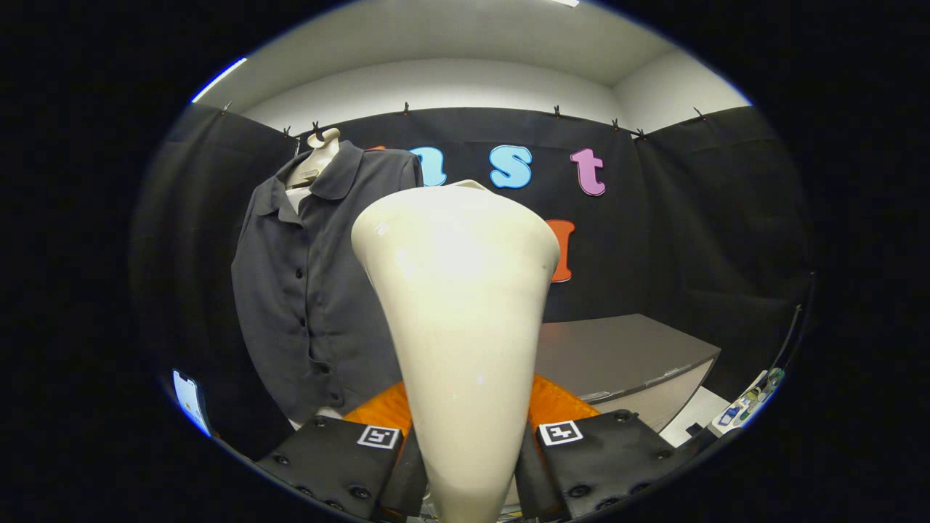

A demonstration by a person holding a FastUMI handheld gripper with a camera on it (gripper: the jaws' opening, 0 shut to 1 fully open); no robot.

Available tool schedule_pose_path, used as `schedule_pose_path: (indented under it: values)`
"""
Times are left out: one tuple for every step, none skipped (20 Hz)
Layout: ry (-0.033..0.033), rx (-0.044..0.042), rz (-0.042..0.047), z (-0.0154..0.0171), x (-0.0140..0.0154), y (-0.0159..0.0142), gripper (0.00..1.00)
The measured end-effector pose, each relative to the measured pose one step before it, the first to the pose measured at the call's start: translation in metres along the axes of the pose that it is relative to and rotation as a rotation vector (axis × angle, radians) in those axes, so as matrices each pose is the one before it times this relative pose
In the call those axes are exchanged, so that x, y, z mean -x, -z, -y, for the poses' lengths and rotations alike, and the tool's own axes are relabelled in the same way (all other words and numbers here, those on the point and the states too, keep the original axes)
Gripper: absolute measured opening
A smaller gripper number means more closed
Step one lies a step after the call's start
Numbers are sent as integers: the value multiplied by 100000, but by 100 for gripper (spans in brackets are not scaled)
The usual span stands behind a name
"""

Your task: Iron the clothes twice with a garment steamer, once on the left side and once on the right side.

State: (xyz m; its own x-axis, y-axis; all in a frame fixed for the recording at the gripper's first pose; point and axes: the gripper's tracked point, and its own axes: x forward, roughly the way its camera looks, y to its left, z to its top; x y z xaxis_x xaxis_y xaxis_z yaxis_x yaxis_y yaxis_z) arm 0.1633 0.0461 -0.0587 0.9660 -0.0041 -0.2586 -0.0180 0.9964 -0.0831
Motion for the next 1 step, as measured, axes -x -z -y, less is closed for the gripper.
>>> schedule_pose_path:
  values:
    - [539,-282,49,109,-57,76,56]
